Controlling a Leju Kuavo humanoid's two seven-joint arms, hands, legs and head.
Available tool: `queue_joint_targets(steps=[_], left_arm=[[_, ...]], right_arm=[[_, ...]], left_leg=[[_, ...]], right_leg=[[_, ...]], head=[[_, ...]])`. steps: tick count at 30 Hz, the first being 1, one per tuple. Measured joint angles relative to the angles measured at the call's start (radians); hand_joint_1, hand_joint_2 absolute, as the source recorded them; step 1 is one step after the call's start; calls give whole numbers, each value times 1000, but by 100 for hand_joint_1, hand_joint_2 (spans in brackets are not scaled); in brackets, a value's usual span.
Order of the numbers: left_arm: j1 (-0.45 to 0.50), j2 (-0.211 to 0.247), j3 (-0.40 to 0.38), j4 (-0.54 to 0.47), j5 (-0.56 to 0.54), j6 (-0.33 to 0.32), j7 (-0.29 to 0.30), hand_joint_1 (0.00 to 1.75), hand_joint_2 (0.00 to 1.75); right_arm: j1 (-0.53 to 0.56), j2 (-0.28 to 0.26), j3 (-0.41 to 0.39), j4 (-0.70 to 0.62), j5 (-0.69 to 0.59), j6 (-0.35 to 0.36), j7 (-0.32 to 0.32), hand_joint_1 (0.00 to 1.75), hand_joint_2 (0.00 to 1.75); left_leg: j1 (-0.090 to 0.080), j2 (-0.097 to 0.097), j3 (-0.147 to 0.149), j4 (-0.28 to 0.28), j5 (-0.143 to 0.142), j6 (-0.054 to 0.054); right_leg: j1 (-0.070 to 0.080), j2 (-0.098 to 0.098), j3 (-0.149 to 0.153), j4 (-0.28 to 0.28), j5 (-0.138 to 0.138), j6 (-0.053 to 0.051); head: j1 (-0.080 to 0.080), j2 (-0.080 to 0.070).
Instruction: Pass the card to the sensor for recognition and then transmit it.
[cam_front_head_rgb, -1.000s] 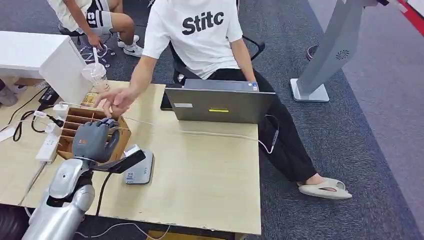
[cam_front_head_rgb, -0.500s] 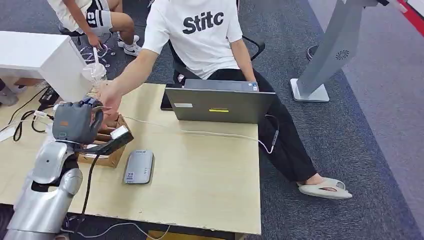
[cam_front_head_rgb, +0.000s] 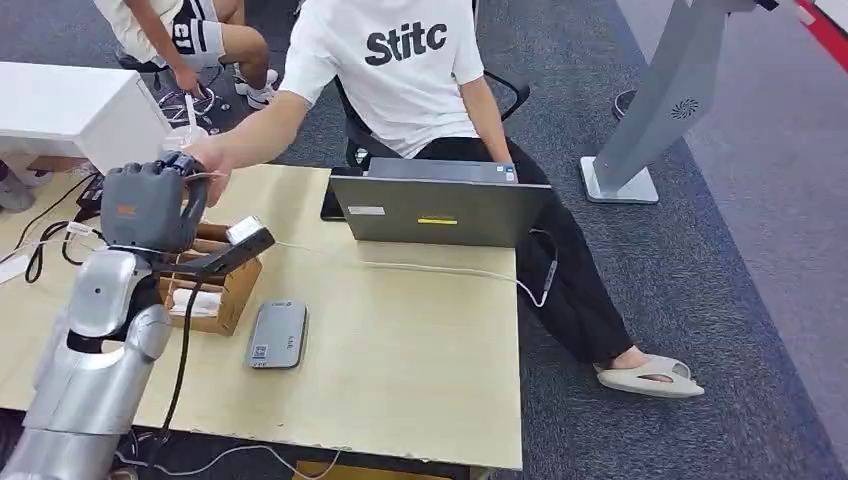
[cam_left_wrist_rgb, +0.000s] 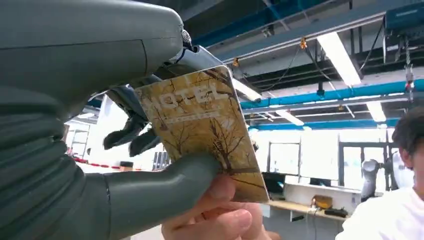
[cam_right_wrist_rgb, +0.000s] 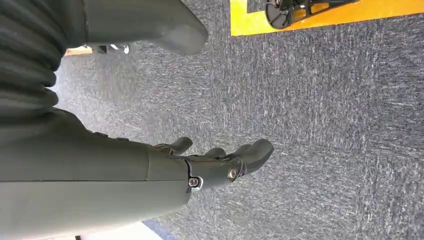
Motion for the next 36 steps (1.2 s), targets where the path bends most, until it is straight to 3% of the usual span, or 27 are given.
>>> queue_joint_targets(steps=[8, 21, 26, 29, 32, 35, 36], left_arm=[[9, -4, 0, -13, -6, 59, 18, 0, 175], [72, -2, 1, -23, 16, 91, 8, 0, 175], [233, 24, 1, -85, 9, 77, -41, 0, 175], [321, 47, 1, -130, 7, 74, -41, 0, 175], [411, 98, 1, -202, -31, 5, -23, 0, 175], [548, 174, 16, -308, -177, 51, 45, 0, 175], [596, 193, 29, -339, -174, 54, 45, 0, 175]], right_arm=[[0, 0, 0, 0, 10, 9, 3, 0, 175], [0, 0, 0, 0, 10, 8, 8, 0, 175], [1, 5, -21, 0, -11, 2, 1, 0, 175], [4, 6, -33, 0, -13, -1, 0, 0, 175], [4, 8, -50, 0, -22, -1, -4, 0, 175], [9, 12, -70, 0, -22, -1, -11, 0, 175], [11, 13, -74, 0, -21, -2, -13, 0, 175]], left_leg=[[0, 0, 0, 0, 0, 0], [0, 0, -1, 0, 0, 0], [0, 1, -1, 0, -1, 0], [0, 0, -2, 0, -1, 0], [0, 2, -2, -1, -1, -1], [0, 6, -1, -1, -2, -1], [0, 6, -1, -1, -2, -1]], right_leg=[[0, 0, 0, 0, 0, 0], [0, 0, 0, 0, 0, 0], [0, 1, -1, 0, -1, 0], [0, 0, -2, 0, -1, 0], [0, 2, -2, 0, -1, 0], [0, 6, -2, 0, -2, 0], [0, 5, -3, 0, -2, -1]], head=[[0, 0], [0, 0], [0, 0], [0, 0], [0, 0], [-1, 0], [-1, 0]])
